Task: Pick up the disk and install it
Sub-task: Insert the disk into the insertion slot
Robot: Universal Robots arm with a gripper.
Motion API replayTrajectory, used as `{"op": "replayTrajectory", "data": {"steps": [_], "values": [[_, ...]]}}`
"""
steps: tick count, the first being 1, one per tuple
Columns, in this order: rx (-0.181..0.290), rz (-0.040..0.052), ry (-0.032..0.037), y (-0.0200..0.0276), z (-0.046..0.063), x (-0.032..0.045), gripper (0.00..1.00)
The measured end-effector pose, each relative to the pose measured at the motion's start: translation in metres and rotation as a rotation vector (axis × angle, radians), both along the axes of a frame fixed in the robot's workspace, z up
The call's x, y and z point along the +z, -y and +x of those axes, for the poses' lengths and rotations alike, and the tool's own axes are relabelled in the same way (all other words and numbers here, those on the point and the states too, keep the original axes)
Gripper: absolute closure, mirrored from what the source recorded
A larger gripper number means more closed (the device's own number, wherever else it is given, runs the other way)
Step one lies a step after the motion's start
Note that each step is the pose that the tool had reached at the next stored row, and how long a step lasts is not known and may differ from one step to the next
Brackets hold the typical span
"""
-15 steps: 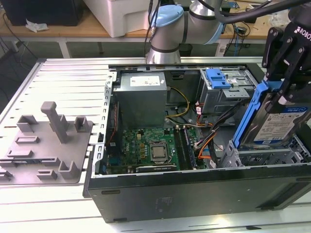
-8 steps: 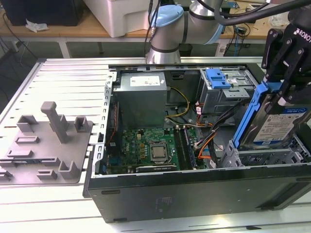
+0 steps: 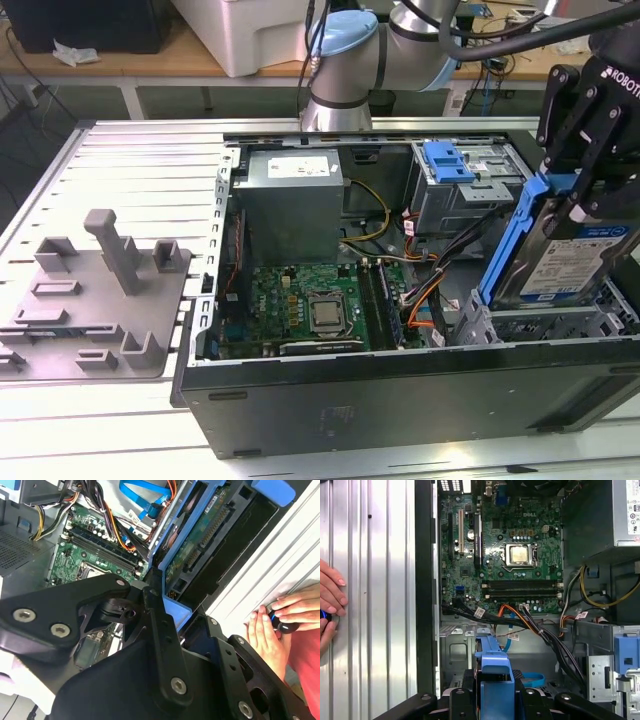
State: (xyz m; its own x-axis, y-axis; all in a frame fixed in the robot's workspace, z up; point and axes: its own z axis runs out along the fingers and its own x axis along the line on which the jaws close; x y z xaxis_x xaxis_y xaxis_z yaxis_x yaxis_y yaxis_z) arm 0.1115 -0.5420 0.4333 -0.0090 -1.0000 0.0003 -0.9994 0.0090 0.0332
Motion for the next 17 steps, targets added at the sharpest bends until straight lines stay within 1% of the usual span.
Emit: {"op": "replayTrajectory", "data": {"steps": [6,8,9,10,13,17], "values": [[0.000,0.0000,0.0002,0.0001,0.0001,-0.0032,0.63],[0.000,-0.0001,-0.0011,0.0002,0.0000,-0.0035,0.63],[0.000,0.0005,-0.0057,0.0002,0.0000,-0.0041,0.63],[0.000,0.0005,-0.0083,0.0001,0.0001,-0.0041,0.63],[-0.001,0.0004,-0.0138,0.0002,0.0001,-0.0038,0.63],[-0.001,0.0003,-0.0175,0.0002,0.0000,-0.0017,0.63]]}}
